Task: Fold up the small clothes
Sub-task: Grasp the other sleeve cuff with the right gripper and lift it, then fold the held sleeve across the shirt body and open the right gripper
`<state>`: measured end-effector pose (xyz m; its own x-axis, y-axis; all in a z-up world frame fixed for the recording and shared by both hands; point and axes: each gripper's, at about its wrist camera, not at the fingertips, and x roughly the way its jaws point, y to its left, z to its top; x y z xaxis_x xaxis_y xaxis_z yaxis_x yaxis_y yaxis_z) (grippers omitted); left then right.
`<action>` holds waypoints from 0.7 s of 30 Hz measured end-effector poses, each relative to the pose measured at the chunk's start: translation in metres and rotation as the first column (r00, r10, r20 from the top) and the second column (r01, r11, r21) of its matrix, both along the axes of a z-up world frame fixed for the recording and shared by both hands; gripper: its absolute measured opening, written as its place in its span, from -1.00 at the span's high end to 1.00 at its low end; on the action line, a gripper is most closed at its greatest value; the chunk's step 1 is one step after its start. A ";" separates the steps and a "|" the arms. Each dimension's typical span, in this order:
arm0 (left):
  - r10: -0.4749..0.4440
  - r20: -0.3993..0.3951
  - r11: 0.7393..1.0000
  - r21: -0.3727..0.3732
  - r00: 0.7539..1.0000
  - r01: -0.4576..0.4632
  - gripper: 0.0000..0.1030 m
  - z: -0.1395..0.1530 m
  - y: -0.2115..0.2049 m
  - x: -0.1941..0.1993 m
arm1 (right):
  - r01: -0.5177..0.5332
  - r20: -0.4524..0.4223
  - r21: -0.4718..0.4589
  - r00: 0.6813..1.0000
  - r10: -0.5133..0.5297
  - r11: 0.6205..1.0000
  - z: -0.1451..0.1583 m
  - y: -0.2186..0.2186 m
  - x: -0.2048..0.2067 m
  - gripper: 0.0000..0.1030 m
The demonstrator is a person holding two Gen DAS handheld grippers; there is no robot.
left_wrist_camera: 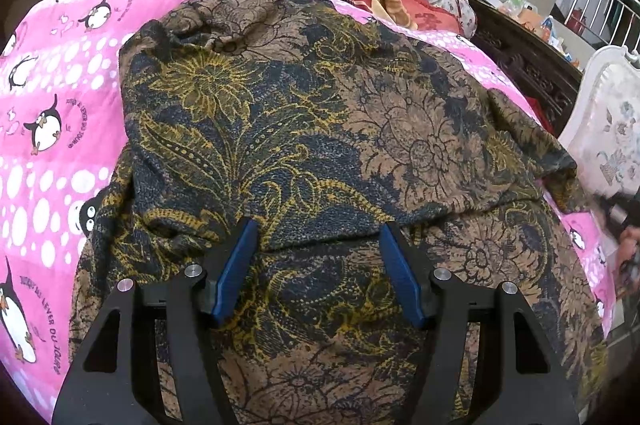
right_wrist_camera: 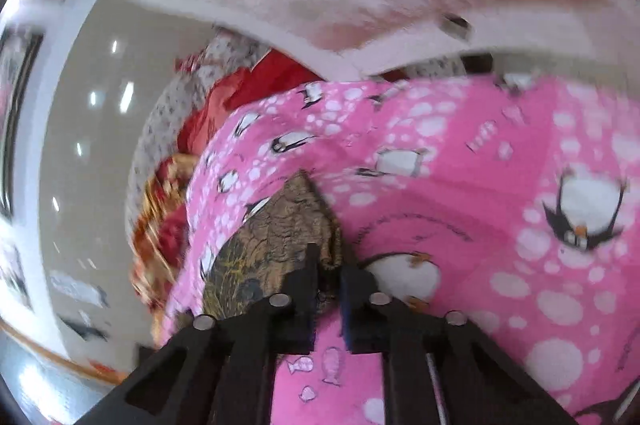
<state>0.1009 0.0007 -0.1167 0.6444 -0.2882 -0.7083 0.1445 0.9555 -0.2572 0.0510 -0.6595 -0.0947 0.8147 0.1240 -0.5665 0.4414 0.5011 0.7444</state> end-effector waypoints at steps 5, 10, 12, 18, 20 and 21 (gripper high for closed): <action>0.000 0.001 1.000 -0.010 1.000 0.000 -0.24 0.000 0.001 0.000 | -0.057 0.080 -0.266 0.993 0.081 0.962 0.121 0.010 0.022 0.88; 0.000 0.003 1.000 -0.020 1.000 0.000 -0.24 0.001 0.001 0.000 | -0.047 0.172 -0.498 0.973 0.152 0.866 0.246 0.035 0.032 0.88; 0.001 0.002 1.000 -0.019 1.000 -0.001 -0.24 0.001 0.001 0.000 | -0.085 0.190 -0.534 0.958 0.217 0.841 0.270 0.058 0.040 0.88; 0.017 0.032 1.000 0.024 0.999 -0.017 -0.24 0.024 0.005 -0.009 | -0.331 0.140 -0.564 0.865 0.482 0.757 0.260 0.186 0.087 0.88; 0.045 0.068 0.999 0.018 0.997 -0.047 -0.24 0.037 0.017 -0.020 | -0.431 0.116 -0.559 0.805 0.581 0.709 0.242 0.248 0.104 0.88; 0.054 0.071 0.998 0.014 0.996 -0.056 -0.24 0.041 0.024 -0.026 | -0.469 0.113 -0.552 0.777 0.619 0.690 0.233 0.273 0.109 0.88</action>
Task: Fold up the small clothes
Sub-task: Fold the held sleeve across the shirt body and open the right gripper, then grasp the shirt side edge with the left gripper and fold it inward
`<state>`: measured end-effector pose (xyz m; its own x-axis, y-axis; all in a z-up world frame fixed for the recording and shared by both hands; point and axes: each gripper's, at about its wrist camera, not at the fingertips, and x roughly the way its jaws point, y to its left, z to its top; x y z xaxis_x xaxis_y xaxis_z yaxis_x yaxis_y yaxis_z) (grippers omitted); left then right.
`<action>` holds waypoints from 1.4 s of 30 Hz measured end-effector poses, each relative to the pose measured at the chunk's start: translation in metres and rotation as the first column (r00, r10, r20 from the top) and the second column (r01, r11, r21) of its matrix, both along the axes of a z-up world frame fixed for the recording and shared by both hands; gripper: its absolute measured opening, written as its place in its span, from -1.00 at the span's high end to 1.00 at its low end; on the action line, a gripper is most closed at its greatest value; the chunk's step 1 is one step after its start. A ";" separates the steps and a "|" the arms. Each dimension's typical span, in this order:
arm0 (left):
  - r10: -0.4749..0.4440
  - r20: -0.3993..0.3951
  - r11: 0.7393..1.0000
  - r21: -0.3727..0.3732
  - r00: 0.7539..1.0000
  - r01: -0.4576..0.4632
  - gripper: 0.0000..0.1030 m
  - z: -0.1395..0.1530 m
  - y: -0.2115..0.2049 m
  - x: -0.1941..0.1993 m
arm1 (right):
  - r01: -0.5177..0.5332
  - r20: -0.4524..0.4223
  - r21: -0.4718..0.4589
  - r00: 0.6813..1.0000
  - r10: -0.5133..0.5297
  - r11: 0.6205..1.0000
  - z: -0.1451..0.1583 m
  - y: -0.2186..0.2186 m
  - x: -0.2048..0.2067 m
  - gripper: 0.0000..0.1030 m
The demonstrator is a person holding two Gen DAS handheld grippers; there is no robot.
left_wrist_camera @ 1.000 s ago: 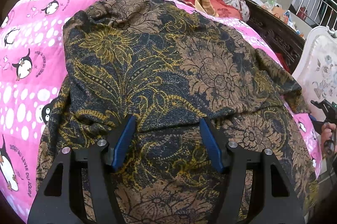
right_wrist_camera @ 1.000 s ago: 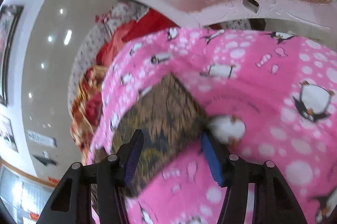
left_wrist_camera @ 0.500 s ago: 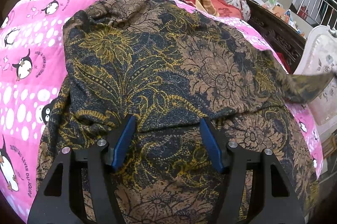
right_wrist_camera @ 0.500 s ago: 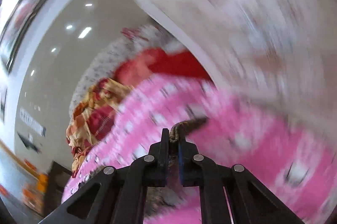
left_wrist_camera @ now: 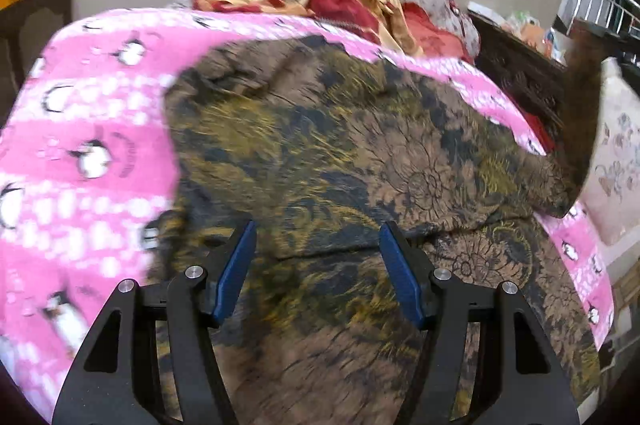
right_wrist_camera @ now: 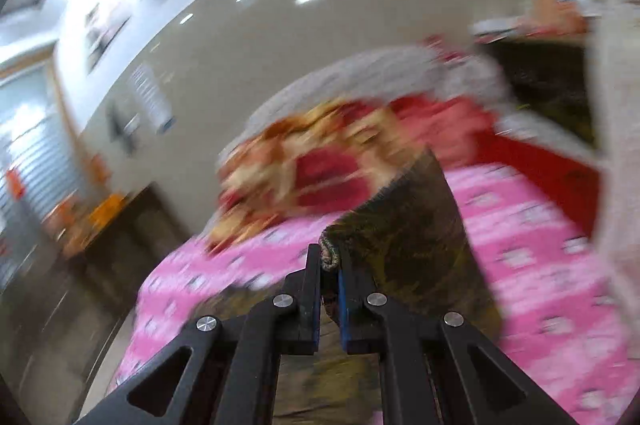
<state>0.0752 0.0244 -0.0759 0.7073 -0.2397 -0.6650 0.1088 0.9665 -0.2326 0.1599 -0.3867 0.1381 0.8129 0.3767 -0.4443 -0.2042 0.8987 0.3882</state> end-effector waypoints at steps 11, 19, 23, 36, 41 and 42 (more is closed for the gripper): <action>0.103 -0.113 0.985 -0.124 0.988 -0.117 -0.24 -0.036 0.048 -0.033 | -0.443 -0.154 0.092 0.879 0.452 0.892 -0.143 0.290 0.041 0.88; 0.083 -0.027 0.981 -0.174 0.996 -0.086 -0.24 0.002 0.054 -0.028 | -0.453 -0.359 -0.126 0.850 0.385 0.882 -0.230 0.316 0.035 0.88; 0.017 0.013 0.979 -0.203 1.000 -0.014 -0.24 0.014 0.049 -0.003 | -0.442 -0.349 -0.080 0.852 0.390 0.893 -0.223 0.276 0.016 0.25; -0.006 -0.115 0.975 -0.223 0.993 -0.020 -0.24 -0.015 0.048 0.081 | -0.363 -0.325 -0.314 0.909 0.260 0.877 -0.245 0.189 -0.098 -0.39; -0.032 -0.190 0.977 -0.215 0.981 -0.010 -0.25 -0.029 0.041 0.093 | -0.364 -0.334 -0.313 0.907 0.257 0.877 -0.250 0.189 -0.095 -0.42; -0.063 -0.192 0.969 -0.245 0.979 0.014 -0.24 -0.028 0.039 0.092 | -0.365 -0.335 -0.303 0.906 0.260 0.880 -0.250 0.187 -0.095 -0.42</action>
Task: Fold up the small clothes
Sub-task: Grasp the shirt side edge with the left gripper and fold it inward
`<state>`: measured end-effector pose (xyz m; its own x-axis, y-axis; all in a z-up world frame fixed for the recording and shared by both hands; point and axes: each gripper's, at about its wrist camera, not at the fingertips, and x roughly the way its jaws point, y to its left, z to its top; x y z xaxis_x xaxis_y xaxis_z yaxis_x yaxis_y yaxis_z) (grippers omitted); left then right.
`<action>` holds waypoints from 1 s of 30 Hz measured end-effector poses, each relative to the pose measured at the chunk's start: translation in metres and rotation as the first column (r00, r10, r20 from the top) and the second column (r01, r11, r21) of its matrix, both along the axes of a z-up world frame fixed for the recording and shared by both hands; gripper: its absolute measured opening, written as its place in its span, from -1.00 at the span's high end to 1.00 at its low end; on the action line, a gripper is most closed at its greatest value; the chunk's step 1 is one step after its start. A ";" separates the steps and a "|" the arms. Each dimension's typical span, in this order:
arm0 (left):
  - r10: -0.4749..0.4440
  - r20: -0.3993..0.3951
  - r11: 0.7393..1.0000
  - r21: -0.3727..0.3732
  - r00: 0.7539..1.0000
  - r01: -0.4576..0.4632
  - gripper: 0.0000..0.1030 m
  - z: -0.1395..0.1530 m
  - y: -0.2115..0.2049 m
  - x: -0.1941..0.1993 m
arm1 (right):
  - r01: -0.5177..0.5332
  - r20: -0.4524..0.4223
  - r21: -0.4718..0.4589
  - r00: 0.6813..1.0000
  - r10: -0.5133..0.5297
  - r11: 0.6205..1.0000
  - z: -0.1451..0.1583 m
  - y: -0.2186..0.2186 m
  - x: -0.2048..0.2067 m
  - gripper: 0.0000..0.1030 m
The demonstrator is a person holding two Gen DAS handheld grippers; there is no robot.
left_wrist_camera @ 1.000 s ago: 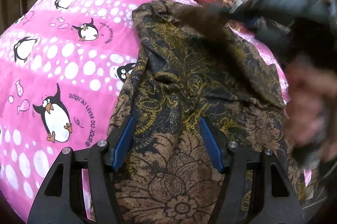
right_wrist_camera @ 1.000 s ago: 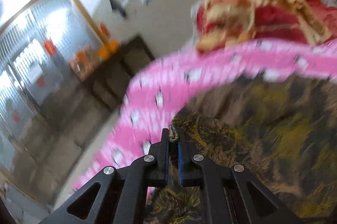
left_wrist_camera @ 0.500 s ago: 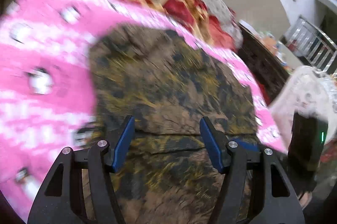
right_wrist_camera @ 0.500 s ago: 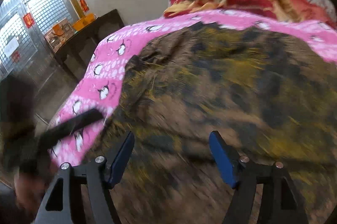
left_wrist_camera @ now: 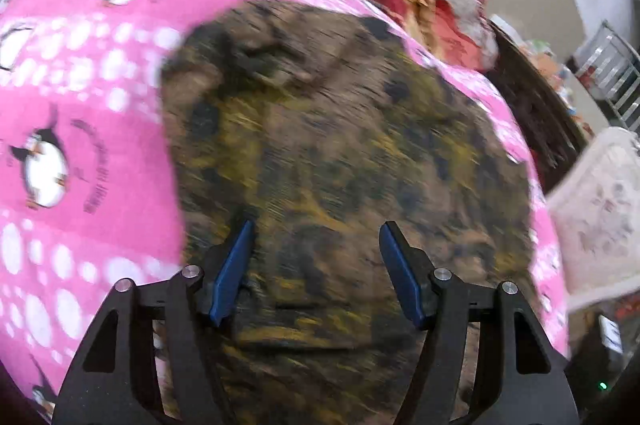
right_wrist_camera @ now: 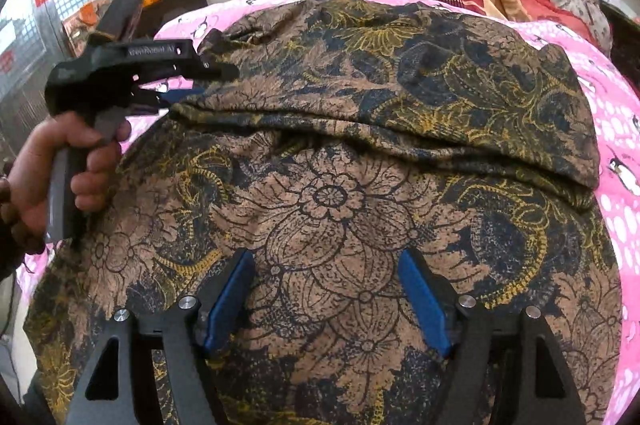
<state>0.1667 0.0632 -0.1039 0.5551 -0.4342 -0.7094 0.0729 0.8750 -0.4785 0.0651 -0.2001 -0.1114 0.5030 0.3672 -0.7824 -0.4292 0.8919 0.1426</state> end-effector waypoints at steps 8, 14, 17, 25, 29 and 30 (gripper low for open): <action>0.020 0.041 1.000 0.001 0.999 -0.020 0.03 0.008 0.000 0.002 | 0.005 -0.006 0.014 1.000 -0.005 1.000 -0.001 0.000 0.004 -0.42; 0.066 0.022 0.998 -0.012 0.998 -0.066 0.03 0.001 0.007 0.020 | 0.005 -0.007 0.018 1.000 -0.005 1.000 -0.002 0.001 0.004 -0.42; 0.063 0.013 0.998 -0.009 0.998 -0.063 0.91 0.004 0.008 0.022 | 0.007 -0.011 0.023 1.000 -0.006 1.000 -0.002 0.000 0.005 -0.42; 0.087 0.137 0.994 0.059 0.987 -0.096 0.93 0.048 0.030 -0.005 | 0.008 -0.012 0.022 1.000 -0.007 1.000 -0.002 0.000 0.005 -0.43; 0.111 0.116 0.983 0.134 0.987 -0.126 0.93 0.042 0.051 -0.003 | 0.008 -0.012 0.017 1.000 -0.007 1.000 -0.003 0.001 0.006 -0.43; 0.118 0.103 0.982 0.139 0.988 -0.132 0.93 0.037 0.053 -0.001 | 0.007 -0.013 0.017 1.000 -0.007 1.000 -0.003 0.001 0.006 -0.44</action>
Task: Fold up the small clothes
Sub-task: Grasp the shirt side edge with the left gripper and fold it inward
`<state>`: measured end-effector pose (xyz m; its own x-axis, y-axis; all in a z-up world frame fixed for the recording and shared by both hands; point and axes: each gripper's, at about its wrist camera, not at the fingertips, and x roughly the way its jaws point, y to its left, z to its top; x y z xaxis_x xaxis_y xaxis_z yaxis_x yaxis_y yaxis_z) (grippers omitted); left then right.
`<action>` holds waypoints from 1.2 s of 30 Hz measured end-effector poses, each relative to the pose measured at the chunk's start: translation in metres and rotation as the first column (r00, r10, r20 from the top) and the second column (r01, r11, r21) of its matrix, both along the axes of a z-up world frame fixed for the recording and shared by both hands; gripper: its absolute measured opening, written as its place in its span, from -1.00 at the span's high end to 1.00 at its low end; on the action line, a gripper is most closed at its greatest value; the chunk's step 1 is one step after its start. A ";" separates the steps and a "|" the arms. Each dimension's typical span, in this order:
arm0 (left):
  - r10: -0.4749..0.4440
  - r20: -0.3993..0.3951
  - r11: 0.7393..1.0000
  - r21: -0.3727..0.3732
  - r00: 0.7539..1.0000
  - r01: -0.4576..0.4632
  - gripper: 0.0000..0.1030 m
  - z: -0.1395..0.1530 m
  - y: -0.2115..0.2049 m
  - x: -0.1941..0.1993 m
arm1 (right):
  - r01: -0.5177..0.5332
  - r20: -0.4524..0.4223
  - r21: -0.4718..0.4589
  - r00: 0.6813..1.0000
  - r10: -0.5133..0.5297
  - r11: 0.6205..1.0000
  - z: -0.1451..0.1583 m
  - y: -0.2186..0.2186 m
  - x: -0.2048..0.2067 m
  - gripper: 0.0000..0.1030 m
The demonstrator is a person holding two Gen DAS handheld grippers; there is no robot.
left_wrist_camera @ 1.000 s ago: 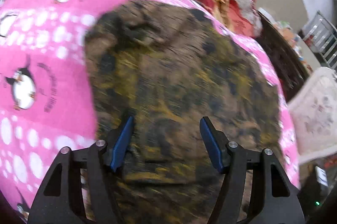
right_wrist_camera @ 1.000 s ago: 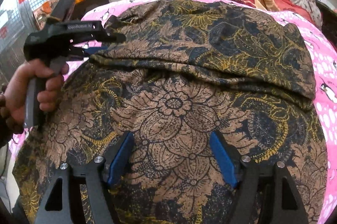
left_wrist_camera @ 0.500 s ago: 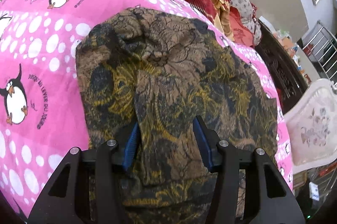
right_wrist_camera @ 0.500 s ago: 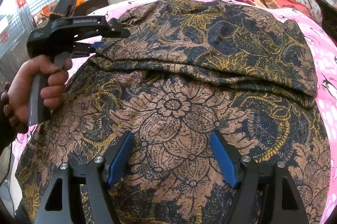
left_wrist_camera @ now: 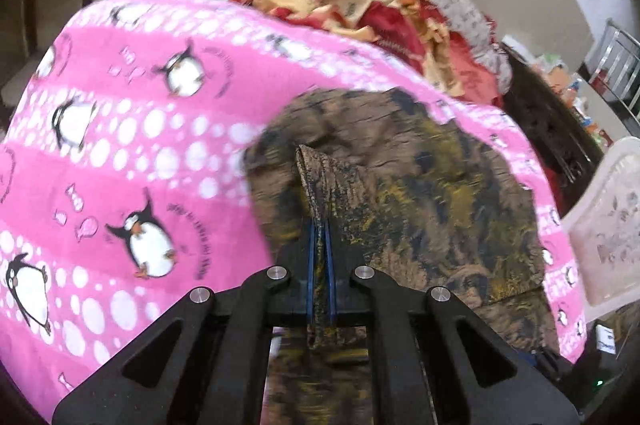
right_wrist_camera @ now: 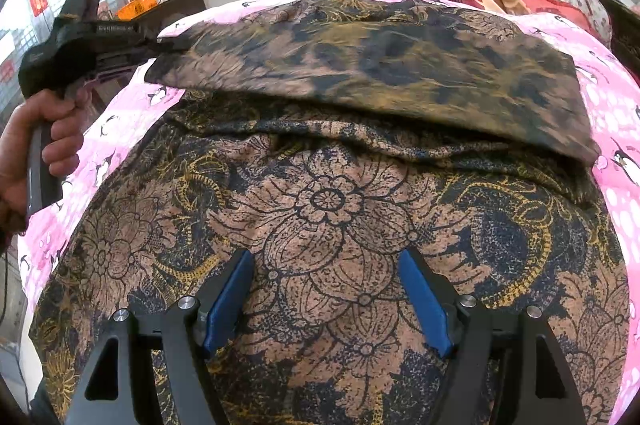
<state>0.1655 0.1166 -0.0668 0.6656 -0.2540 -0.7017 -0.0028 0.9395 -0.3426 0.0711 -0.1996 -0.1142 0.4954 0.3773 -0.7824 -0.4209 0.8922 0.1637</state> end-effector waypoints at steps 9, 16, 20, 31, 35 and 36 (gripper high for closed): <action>-0.001 -0.077 0.993 0.115 0.997 0.010 0.71 -0.022 -0.010 0.001 | -0.007 -0.011 0.005 1.000 0.007 1.000 -0.001 0.000 0.001 -0.55; 0.103 0.139 0.977 0.174 0.985 -0.127 -0.03 0.027 -0.010 -0.031 | -0.060 -0.050 -0.019 0.997 0.059 0.998 0.018 0.008 0.004 -0.41; 0.040 0.108 0.988 0.147 0.993 -0.055 -0.03 0.022 -0.037 -0.012 | -0.022 0.187 0.028 0.982 0.016 0.999 0.079 0.003 0.017 -0.36; 0.077 0.027 0.974 0.210 0.997 -0.081 -0.12 -0.047 -0.060 0.008 | 0.276 -0.018 -0.071 0.960 -0.278 0.958 0.013 -0.116 0.108 0.56; 0.072 0.024 0.973 0.219 0.997 -0.076 -0.19 -0.049 -0.063 0.009 | 0.276 -0.012 -0.042 0.961 -0.276 0.960 0.031 -0.123 0.114 0.56; 0.075 0.023 0.974 0.215 0.997 -0.078 -0.20 -0.049 -0.062 0.009 | 0.275 0.027 -0.021 0.961 -0.275 0.961 0.043 -0.121 0.119 0.56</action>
<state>0.1750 0.0546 -0.1162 0.6880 -0.0459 -0.7242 -0.0739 0.9884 -0.1329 0.1897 -0.3208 -0.0716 0.5958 0.2047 -0.7766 -0.1624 0.9777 0.1331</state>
